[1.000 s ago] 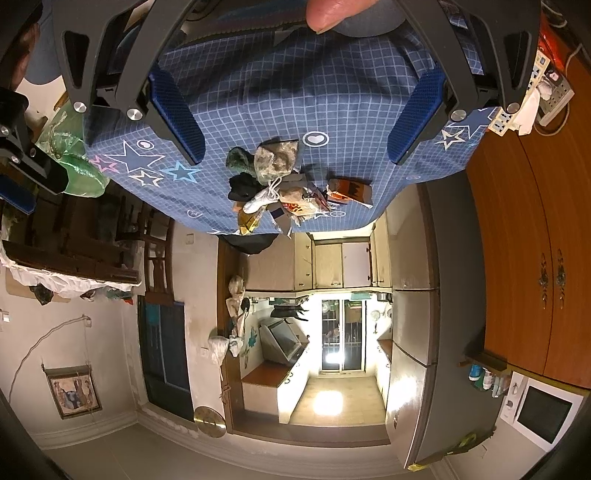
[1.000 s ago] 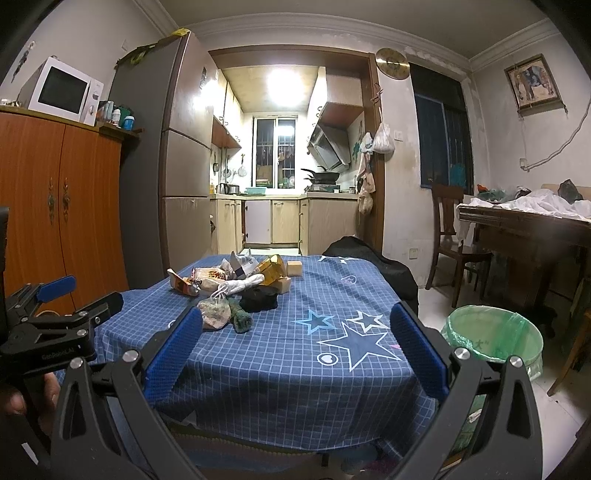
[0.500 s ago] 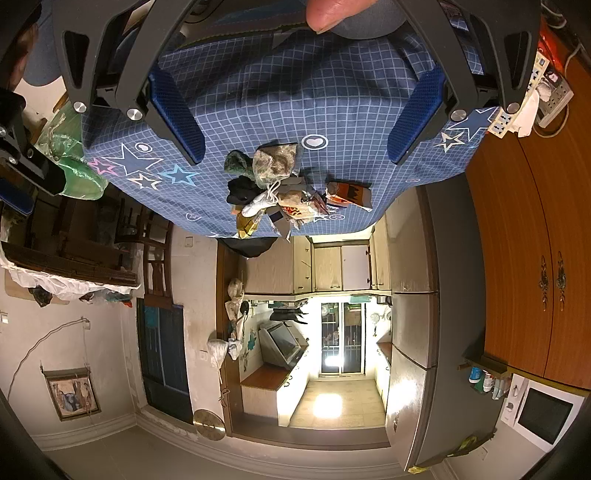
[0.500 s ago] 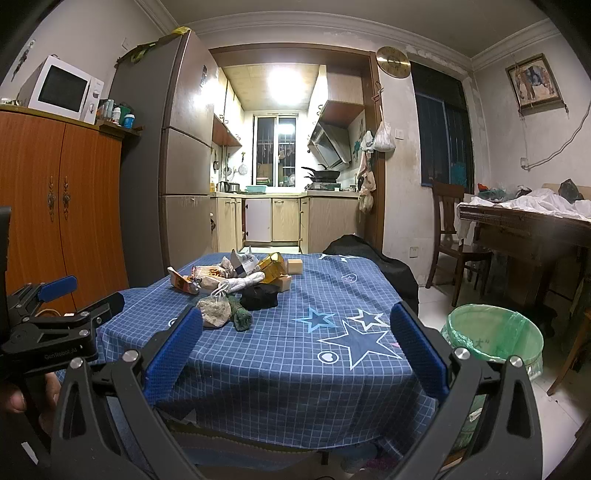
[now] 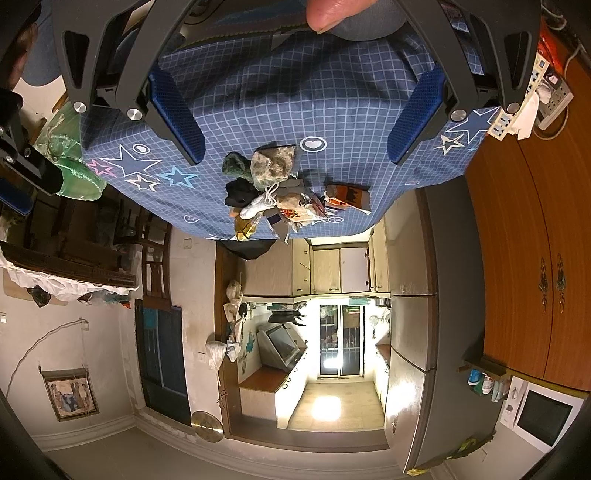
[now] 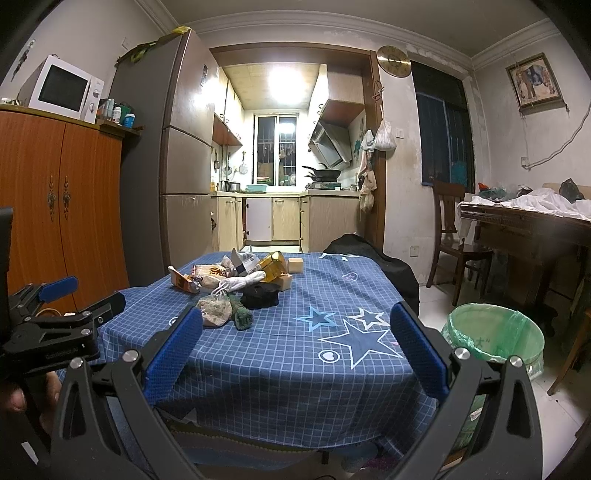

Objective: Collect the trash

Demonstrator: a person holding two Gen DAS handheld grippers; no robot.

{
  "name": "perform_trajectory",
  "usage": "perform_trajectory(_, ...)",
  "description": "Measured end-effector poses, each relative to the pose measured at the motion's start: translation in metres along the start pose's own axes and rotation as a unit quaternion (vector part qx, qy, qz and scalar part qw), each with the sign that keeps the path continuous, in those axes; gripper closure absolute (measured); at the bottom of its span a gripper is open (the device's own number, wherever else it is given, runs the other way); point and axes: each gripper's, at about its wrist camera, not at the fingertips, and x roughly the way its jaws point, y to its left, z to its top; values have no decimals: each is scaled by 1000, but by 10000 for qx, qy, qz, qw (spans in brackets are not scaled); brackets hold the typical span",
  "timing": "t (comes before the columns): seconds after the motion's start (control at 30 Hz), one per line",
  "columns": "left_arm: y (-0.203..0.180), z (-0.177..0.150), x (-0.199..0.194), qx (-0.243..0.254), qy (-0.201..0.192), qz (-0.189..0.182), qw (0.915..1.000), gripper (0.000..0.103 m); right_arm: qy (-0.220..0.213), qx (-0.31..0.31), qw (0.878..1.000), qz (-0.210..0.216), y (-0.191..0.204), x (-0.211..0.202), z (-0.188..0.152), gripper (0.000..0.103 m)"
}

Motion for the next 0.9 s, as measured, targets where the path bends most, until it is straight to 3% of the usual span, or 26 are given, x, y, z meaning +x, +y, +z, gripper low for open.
perform_trajectory(0.9, -1, -2, 7, 16, 134, -9, 9999, 5, 74, -14, 10000, 24, 1, 3, -7, 5)
